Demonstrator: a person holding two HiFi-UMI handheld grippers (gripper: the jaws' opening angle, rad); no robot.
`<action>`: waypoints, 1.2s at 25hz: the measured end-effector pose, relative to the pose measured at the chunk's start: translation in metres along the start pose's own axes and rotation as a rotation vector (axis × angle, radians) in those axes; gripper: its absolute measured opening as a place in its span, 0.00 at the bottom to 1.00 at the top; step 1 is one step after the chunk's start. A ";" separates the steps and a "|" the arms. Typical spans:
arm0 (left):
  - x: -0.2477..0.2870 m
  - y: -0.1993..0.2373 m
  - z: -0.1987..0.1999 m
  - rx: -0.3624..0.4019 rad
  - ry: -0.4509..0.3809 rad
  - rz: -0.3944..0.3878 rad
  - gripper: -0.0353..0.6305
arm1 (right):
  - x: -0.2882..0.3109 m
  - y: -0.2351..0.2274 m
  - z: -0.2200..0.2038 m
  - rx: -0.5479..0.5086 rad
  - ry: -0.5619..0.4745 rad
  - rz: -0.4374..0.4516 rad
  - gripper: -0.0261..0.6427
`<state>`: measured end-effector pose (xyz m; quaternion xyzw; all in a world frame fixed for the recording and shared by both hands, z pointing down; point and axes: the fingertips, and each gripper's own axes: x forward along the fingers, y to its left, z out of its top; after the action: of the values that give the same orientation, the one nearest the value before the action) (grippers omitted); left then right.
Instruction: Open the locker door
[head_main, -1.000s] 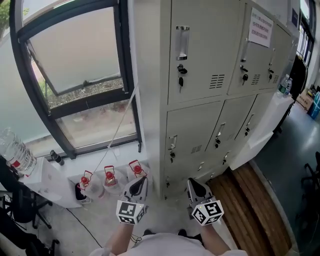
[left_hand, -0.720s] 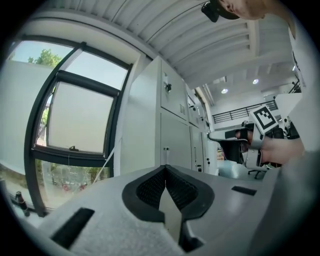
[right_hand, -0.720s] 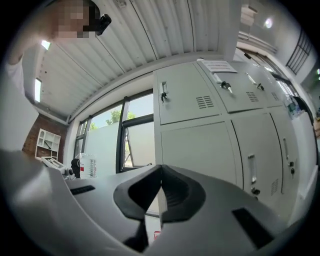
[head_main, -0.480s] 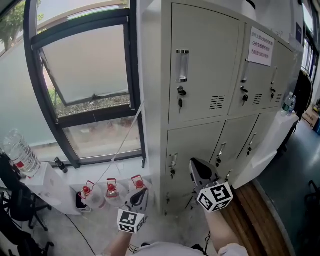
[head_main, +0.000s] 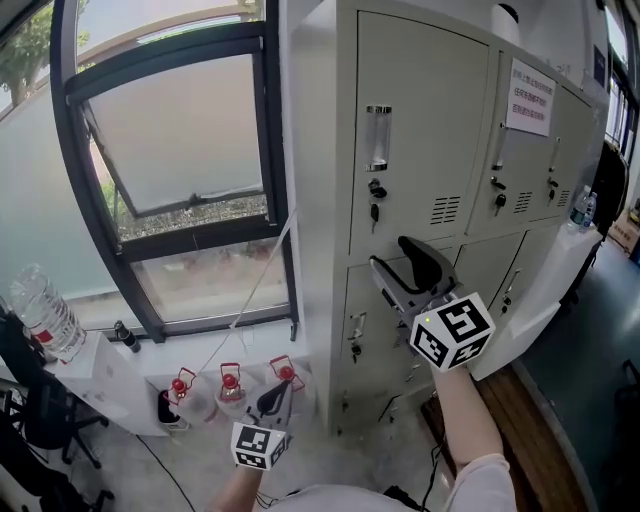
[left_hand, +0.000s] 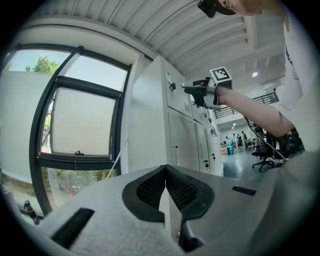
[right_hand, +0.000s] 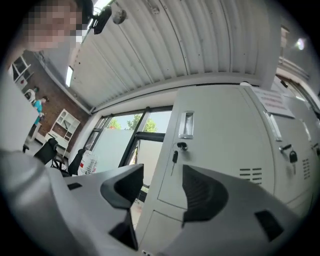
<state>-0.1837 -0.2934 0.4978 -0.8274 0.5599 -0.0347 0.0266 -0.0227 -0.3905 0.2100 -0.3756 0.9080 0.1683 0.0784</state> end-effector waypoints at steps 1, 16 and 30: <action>0.000 0.003 0.000 -0.002 -0.001 0.002 0.07 | 0.006 -0.001 0.007 -0.019 0.005 0.004 0.38; 0.007 0.015 -0.001 -0.020 -0.008 -0.007 0.06 | 0.070 -0.034 0.093 0.053 0.027 0.061 0.42; -0.009 0.035 -0.006 -0.063 -0.010 0.038 0.06 | 0.116 -0.037 0.091 0.090 0.064 0.067 0.41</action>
<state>-0.2201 -0.2978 0.5010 -0.8173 0.5760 -0.0125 0.0042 -0.0769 -0.4579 0.0855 -0.3461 0.9288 0.1178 0.0606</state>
